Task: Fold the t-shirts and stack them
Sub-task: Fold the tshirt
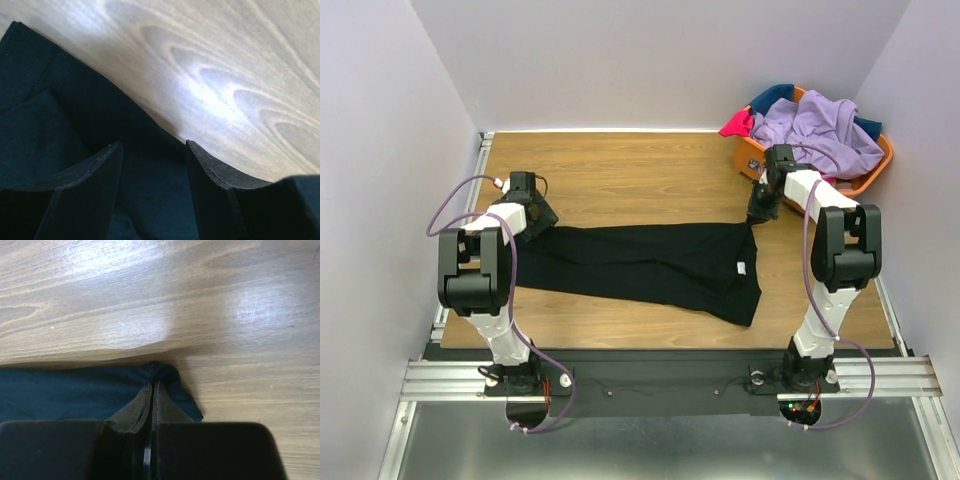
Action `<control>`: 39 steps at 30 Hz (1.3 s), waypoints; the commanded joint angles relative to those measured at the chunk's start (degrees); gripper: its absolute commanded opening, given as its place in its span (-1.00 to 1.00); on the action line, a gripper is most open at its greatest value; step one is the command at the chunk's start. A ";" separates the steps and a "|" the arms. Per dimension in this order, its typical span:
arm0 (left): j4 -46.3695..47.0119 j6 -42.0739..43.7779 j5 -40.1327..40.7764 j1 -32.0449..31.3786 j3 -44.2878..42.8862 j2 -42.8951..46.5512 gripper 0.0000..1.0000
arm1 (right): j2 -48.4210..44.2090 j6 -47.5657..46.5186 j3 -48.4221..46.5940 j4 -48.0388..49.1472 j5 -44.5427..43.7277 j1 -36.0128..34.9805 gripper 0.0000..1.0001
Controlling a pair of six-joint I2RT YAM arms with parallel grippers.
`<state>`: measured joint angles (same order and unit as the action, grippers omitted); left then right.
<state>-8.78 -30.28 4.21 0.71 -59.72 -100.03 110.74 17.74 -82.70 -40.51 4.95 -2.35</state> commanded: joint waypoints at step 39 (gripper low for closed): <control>-5.73 0.84 6.25 -0.53 2.78 14.00 0.52 | -13.88 -4.12 3.85 5.09 1.28 2.09 0.18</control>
<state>-15.40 -28.69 10.92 0.69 -52.66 -83.94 104.97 13.69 -79.24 -40.82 7.42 -1.65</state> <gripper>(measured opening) 0.758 0.582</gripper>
